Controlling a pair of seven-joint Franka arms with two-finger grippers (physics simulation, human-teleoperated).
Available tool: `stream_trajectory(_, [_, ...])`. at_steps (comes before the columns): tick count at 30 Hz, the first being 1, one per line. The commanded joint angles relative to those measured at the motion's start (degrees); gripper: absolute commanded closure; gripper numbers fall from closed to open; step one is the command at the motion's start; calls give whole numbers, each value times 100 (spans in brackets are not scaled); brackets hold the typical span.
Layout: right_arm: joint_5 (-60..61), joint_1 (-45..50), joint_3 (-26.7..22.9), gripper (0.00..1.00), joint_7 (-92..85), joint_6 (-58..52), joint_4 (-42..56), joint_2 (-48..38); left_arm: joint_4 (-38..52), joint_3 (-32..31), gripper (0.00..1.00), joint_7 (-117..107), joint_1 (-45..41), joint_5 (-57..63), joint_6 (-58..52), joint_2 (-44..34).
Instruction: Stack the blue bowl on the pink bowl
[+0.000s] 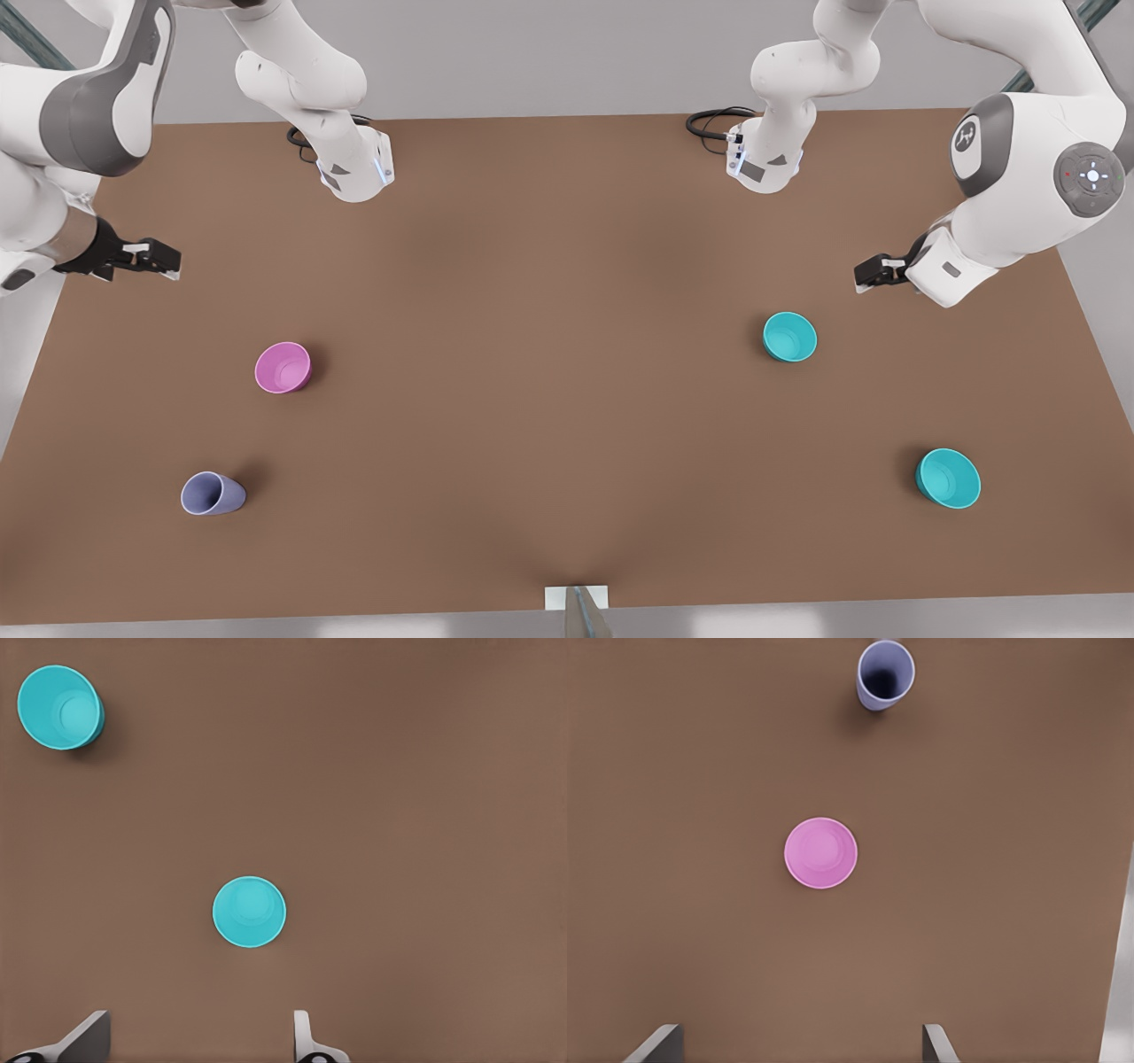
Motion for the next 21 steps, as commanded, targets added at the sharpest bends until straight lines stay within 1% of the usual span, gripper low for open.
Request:
stream_trajectory(1, [3,20,0,0,-163,35,3,-5,10,-3,0,-32,4,3,28,14])
stream_trajectory(2, [3,20,0,0,-163,35,11,30,11,-3,0,-41,-4,38,37,23])
stream_trajectory(3, [3,29,-61,0,-163,-26,230,442,11,-3,0,-41,4,38,45,14])
stream_trajectory(4, [90,3,-334,0,-198,-220,310,969,10,76,0,-24,4,38,45,23])
stream_trajectory(5, [187,-190,-334,0,-268,-202,319,1470,2,76,0,-24,4,38,28,23])
stream_trajectory(6, [459,-304,-343,0,-312,-45,319,1900,11,76,0,-24,4,38,28,23])
stream_trajectory(9, [1084,-815,-334,0,-417,632,161,2596,11,102,0,-24,4,38,37,23])
stream_trajectory(11, [1084,-841,-334,0,-628,1616,-585,2482,10,102,0,-24,4,38,28,23])
stream_trajectory(13, [1128,-876,-317,0,-655,1959,-797,2464,2,102,0,-24,4,38,28,23])
stream_trajectory(14, [1233,-955,-316,0,-1120,2767,-1061,2455,2,102,0,-24,4,38,19,23])
stream_trajectory(16, [1242,-955,-308,0,-1587,3726,-1070,2622,2,102,0,-24,4,38,19,23])
stream_trajectory(18, [1418,-999,-290,0,-1622,4139,-1333,2605,2,102,0,-24,4,38,19,14])
stream_trajectory(21, [1620,-1034,-299,0,-1622,4262,-1799,2535,2,102,0,-24,4,38,10,23])
